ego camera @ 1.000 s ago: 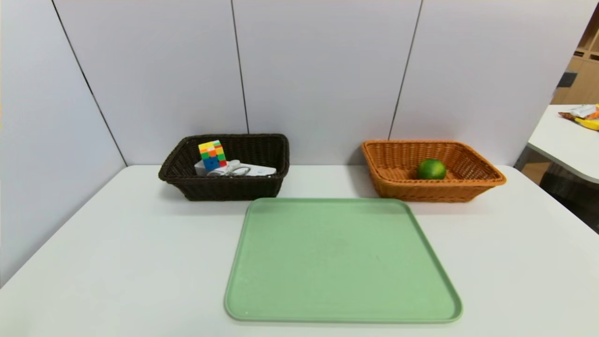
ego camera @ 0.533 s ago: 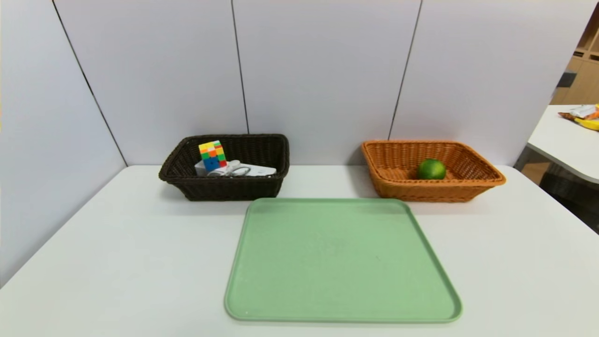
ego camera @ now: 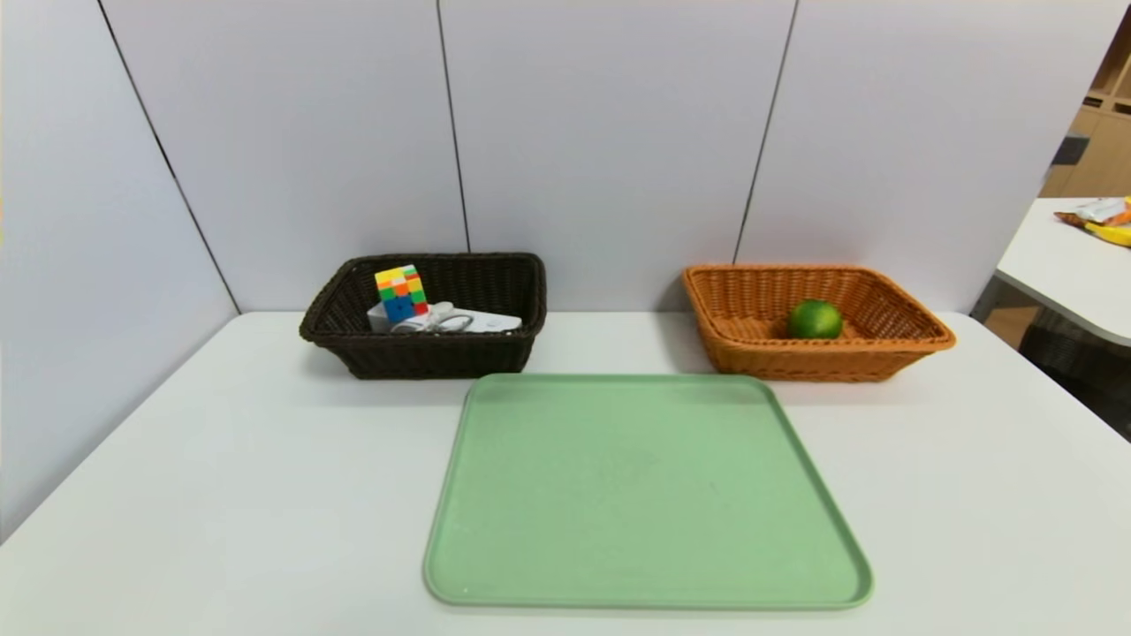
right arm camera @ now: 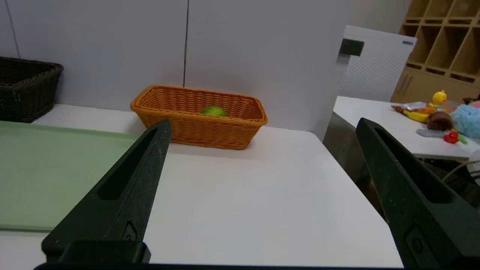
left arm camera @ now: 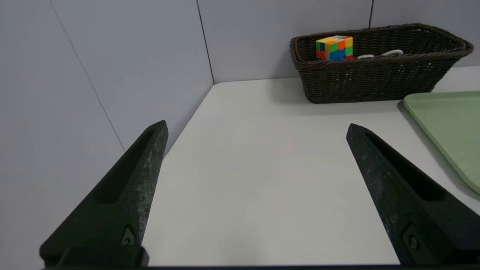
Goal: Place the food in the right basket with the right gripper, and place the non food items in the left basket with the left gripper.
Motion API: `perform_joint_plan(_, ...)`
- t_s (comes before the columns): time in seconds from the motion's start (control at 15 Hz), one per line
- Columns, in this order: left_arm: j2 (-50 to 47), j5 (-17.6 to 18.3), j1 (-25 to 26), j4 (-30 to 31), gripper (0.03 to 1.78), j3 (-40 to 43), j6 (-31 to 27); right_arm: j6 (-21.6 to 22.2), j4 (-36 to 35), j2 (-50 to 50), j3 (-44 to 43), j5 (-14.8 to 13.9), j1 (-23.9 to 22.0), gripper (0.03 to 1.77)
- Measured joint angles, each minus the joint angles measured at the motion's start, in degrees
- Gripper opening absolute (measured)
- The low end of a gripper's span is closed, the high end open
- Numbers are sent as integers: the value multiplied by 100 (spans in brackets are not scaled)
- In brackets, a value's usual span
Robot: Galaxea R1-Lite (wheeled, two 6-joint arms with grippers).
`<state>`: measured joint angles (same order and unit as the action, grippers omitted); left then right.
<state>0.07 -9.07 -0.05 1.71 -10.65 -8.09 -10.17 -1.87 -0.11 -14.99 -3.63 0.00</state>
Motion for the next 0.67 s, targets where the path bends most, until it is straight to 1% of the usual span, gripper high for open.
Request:
perform_joint_plan(0.07,-5,0,-2,669,169,438,-44,-90,-758,-2,583,163,0,169)
perform_joint_plan(0.13,-7,9,-5,1265,169,755,-96,-138,-1387,0,979,323,0,169)
perform_joint_plan(0.2,-7,17,-5,1844,169,898,-133,-195,-1952,0,1258,519,0,169)
perform_joint_plan(0.27,-7,63,-6,2122,169,989,-140,-210,-2078,-2,1379,611,0,169)
perform_joint_plan(0.33,-10,194,-5,2097,169,1024,-107,-182,-1949,-2,1437,647,2,169)
perform_joint_plan(0.4,-10,453,-5,1810,169,1045,-56,-112,-1574,-2,1467,655,2,169)
perform_joint_plan(0.47,-10,756,-5,1295,169,1058,57,4,-885,0,1486,606,0,170)
perform_joint_plan(0.53,-10,914,-5,903,169,1061,171,177,-351,0,1492,563,0,170)
perform_joint_plan(0.6,-12,986,-5,510,169,1063,267,447,35,0,1495,530,0,170)
perform_joint_plan(0.67,-12,1019,-5,236,169,1065,341,725,179,0,1495,471,2,170)
